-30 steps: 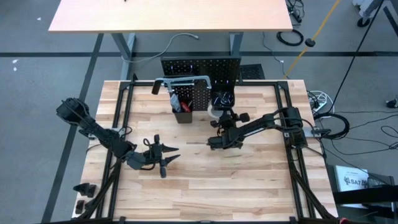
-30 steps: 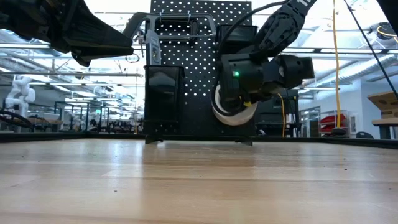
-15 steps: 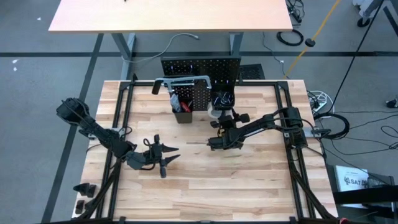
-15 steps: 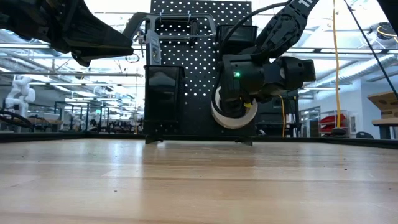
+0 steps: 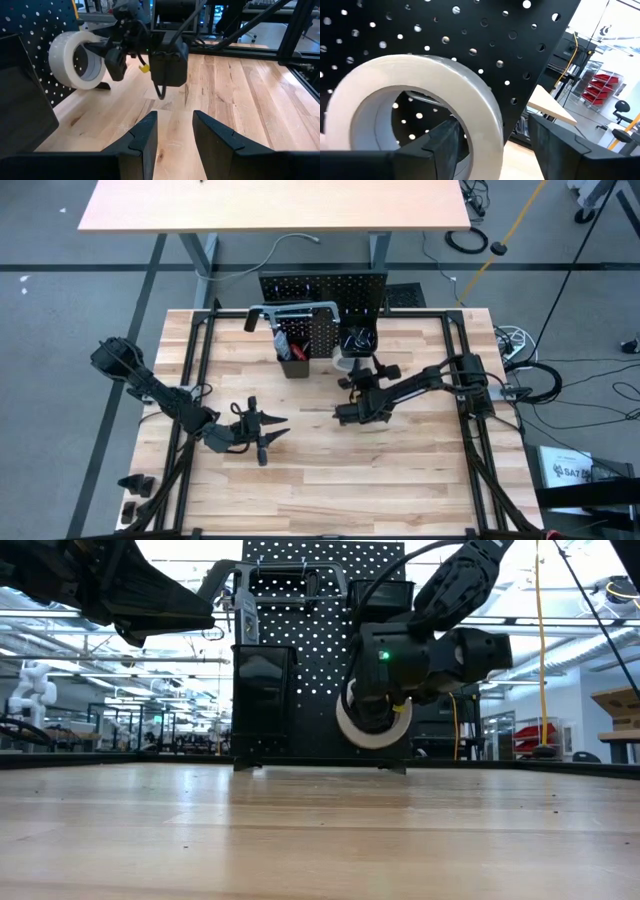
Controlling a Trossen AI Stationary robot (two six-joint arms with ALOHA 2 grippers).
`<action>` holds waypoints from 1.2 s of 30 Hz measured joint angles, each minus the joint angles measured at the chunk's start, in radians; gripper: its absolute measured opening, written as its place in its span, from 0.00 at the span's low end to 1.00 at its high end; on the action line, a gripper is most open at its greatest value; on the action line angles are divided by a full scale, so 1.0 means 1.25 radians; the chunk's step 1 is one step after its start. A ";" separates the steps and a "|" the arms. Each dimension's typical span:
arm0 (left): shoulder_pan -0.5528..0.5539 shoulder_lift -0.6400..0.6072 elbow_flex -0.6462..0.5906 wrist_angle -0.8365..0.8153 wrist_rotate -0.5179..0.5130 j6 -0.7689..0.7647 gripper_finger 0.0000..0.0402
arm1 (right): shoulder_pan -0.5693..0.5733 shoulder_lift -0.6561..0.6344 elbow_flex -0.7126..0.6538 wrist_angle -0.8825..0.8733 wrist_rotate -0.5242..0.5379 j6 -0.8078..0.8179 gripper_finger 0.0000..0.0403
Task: Hang tools onto peg board
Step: Hang the white tape on the peg board
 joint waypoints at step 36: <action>-0.001 0.000 0.000 -0.002 0.002 -0.001 0.32 | 0.094 -0.005 0.041 0.000 -0.046 -0.143 0.00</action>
